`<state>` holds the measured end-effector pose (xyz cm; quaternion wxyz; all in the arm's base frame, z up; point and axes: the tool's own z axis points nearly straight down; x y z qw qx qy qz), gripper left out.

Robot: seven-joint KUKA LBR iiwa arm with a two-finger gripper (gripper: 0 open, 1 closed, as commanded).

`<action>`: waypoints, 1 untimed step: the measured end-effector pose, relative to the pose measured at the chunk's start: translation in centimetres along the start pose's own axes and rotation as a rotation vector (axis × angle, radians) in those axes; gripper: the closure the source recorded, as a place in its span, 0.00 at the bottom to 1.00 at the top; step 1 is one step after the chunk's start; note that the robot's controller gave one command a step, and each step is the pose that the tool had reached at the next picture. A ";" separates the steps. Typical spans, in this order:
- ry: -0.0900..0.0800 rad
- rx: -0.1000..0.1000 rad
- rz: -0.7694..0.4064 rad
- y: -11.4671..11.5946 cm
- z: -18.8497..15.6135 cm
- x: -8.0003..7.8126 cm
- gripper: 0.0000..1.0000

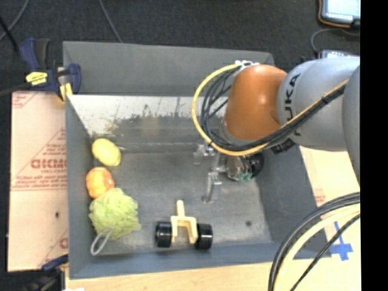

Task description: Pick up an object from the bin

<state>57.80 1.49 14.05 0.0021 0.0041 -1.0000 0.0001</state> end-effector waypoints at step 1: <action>-0.001 0.000 0.000 0.0 -0.1 0.0 0.00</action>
Offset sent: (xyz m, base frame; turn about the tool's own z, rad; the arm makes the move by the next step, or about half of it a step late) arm 0.0039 -0.0025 0.1134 0.0581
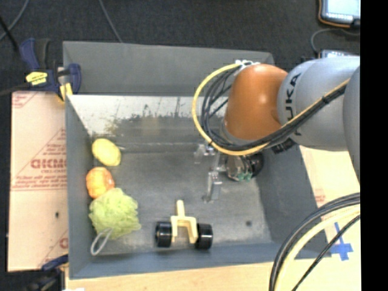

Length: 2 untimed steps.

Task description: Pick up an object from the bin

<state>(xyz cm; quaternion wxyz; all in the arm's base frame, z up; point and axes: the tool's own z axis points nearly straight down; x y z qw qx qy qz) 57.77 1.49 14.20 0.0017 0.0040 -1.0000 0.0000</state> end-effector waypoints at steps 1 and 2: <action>0.004 -0.001 0.025 -0.1 -4.3 -0.1 0.00; -0.019 0.000 0.068 4.0 -4.1 -1.3 0.00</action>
Offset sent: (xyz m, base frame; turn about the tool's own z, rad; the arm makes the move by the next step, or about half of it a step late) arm 0.0132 0.0925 -0.0075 0.0918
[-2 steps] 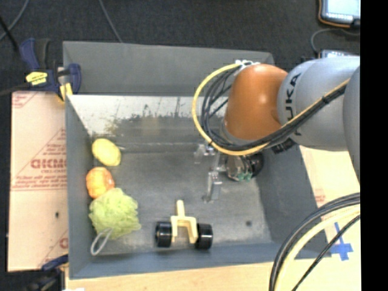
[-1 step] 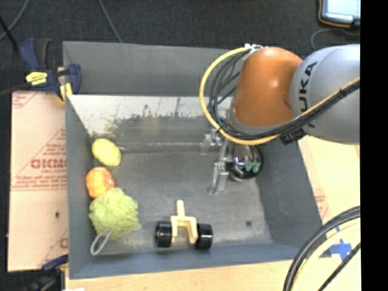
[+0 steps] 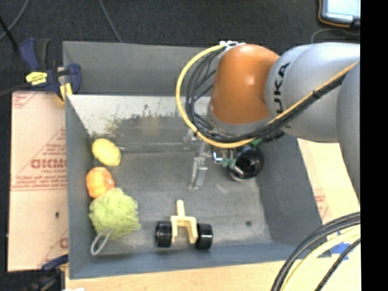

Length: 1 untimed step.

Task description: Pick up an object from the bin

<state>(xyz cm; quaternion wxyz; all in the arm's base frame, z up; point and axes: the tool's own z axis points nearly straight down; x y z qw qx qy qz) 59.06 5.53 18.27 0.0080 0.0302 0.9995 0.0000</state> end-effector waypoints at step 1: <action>0.017 -0.006 0.006 0.6 4.9 2.4 0.00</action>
Offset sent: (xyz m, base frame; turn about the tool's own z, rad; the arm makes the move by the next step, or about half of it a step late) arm -0.0610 -0.0154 -0.0729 -0.0279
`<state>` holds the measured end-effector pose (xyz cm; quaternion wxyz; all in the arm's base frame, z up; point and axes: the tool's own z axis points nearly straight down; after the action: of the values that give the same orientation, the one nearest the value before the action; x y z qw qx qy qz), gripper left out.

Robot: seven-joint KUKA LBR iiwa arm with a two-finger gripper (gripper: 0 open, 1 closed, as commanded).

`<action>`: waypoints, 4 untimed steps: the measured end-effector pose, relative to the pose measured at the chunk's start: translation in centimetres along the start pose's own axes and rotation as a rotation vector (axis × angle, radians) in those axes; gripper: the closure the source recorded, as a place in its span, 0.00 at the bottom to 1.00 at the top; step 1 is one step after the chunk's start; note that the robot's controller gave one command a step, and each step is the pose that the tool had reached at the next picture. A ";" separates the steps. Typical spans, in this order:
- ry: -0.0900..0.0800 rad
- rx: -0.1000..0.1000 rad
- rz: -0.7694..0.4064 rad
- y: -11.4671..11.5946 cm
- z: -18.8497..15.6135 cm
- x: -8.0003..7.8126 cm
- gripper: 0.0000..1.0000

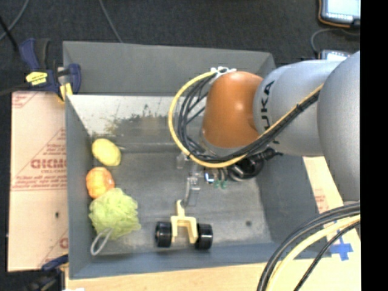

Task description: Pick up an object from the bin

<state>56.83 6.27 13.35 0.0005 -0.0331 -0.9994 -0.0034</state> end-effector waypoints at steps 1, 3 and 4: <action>-0.013 0.009 -0.018 -3.0 2.0 2.8 0.00; -0.024 0.006 -0.069 -0.7 3.0 5.2 0.00; -0.020 -0.005 0.034 -0.1 2.3 3.0 0.00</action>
Offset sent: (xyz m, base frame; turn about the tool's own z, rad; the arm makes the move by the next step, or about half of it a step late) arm -0.0530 -0.0396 -0.0635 -0.1501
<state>53.81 6.39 11.06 -0.0097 -0.0502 -0.9987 -0.0053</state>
